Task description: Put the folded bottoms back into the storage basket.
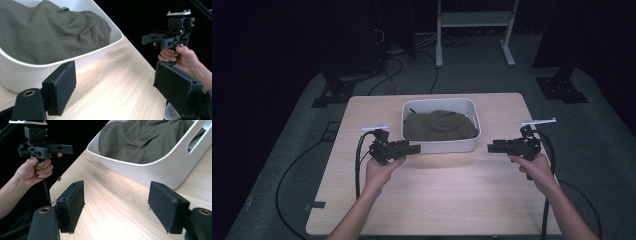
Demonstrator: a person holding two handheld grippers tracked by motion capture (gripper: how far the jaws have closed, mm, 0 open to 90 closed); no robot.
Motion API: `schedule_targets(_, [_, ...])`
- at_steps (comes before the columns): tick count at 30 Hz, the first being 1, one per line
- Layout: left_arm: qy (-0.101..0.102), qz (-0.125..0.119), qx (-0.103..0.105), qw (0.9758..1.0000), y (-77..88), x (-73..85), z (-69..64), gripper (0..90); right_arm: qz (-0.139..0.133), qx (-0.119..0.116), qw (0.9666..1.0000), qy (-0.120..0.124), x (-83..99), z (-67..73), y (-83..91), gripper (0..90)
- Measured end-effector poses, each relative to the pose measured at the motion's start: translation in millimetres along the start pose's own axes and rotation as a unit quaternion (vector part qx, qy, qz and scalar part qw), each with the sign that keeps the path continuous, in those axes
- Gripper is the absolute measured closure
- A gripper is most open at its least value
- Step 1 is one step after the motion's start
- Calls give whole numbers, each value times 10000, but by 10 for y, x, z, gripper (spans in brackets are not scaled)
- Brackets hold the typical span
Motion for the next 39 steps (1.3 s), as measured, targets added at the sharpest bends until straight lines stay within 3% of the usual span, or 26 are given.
schedule_targets(8, [133,-59,2,9999,95,105,61,153,9,-1,10000,-41,110,-25,32,283])
schedule_targets(21, [108,-22,0,9999,169,250,64,121,10,-60,10000,-71,253,-19,59,276])
schedule_targets(39, [233,-54,8,9997,239,470,98,115,69,-119,9998,-133,478,-19,94,269])
Point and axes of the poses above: each handheld gripper's, and its own axes: y roughly backward along the jaws, x roughly out of its underside, z roughly to its left, the point moved 9 cm from there along -y, roughly forward along the jaws
